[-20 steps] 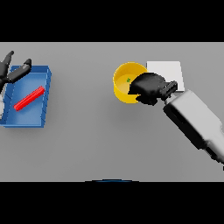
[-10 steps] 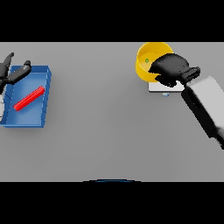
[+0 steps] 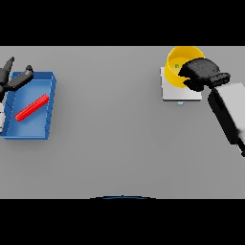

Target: Pick up the red beaker and tilt it to pour out 1 green nut into yellow bowl. Pick up the yellow bowl and place it on the metallic measuring scale.

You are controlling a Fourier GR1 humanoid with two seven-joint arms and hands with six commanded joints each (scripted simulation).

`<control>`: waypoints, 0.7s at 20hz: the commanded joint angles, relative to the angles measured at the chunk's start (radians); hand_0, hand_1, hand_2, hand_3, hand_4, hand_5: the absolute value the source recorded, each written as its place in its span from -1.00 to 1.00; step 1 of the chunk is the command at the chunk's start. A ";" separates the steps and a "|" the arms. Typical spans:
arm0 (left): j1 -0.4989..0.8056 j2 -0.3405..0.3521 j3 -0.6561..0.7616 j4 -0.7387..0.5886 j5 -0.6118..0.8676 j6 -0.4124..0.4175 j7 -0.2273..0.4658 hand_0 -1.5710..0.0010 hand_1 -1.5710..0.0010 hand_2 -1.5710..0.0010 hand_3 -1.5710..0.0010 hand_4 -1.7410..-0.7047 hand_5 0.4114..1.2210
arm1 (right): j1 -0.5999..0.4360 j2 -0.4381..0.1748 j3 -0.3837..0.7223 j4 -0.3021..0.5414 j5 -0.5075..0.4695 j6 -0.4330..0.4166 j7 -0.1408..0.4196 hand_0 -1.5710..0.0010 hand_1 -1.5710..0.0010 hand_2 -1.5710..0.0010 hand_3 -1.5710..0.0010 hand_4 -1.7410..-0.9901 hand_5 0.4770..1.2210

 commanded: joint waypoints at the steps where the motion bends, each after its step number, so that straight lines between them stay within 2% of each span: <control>1: -0.006 0.005 -0.003 0.006 -0.006 -0.004 0.008 1.00 1.00 1.00 1.00 0.70 -0.04 | 0.012 0.005 0.000 0.006 -0.004 -0.004 -0.001 -1.00 -1.00 -0.80 -0.68 -1.00 1.00; 3: -0.011 0.006 -0.002 0.006 0.000 -0.012 0.013 1.00 1.00 1.00 1.00 0.70 -0.02 | 0.008 0.017 -0.008 0.037 -0.010 -0.009 0.008 -1.00 -1.00 -0.77 -0.73 -1.00 1.00; 5: -0.009 0.011 0.002 0.025 -0.006 -0.010 -0.002 1.00 1.00 1.00 1.00 0.71 -0.02 | -0.003 0.022 -0.010 0.076 -0.008 -0.026 -0.013 -1.00 -1.00 -0.76 -0.76 -1.00 1.00; 8: -0.011 0.010 0.001 0.028 -0.004 -0.016 -0.005 1.00 1.00 1.00 1.00 0.73 -0.05 | -0.010 0.031 -0.010 0.103 -0.006 -0.030 0.001 -1.00 -1.00 -0.76 -0.80 -1.00 1.00; 10: -0.005 0.008 0.003 0.017 0.002 -0.015 -0.010 1.00 1.00 1.00 1.00 0.73 -0.08 | -0.006 0.033 -0.005 0.107 -0.007 -0.032 -0.019 -1.00 -1.00 -0.75 -0.84 -1.00 1.00; 11: -0.017 0.012 0.000 0.019 -0.002 -0.018 0.000 1.00 1.00 1.00 1.00 0.73 -0.09 | -0.002 0.036 -0.004 0.108 -0.008 -0.033 -0.013 -1.00 -1.00 -0.79 -0.75 -1.00 1.00; 12: -0.016 0.007 -0.004 0.023 -0.004 -0.017 0.002 1.00 1.00 1.00 1.00 0.74 -0.09 | -0.003 0.029 -0.006 0.100 -0.015 -0.020 -0.020 -0.99 -0.90 -0.83 -0.59 -1.00 1.00; 13: -0.015 0.003 -0.005 0.029 -0.007 -0.014 0.002 1.00 1.00 1.00 1.00 0.75 -0.10 | -0.005 0.024 -0.007 0.101 -0.014 -0.011 -0.012 -0.98 -0.82 -0.71 -0.41 -0.84 1.00; 14: -0.010 0.007 -0.001 0.019 -0.001 -0.016 -0.001 1.00 1.00 1.00 1.00 0.75 -0.11 | -0.009 0.027 -0.009 0.111 -0.014 -0.012 0.003 -0.87 -0.64 -0.50 -0.22 -0.71 0.80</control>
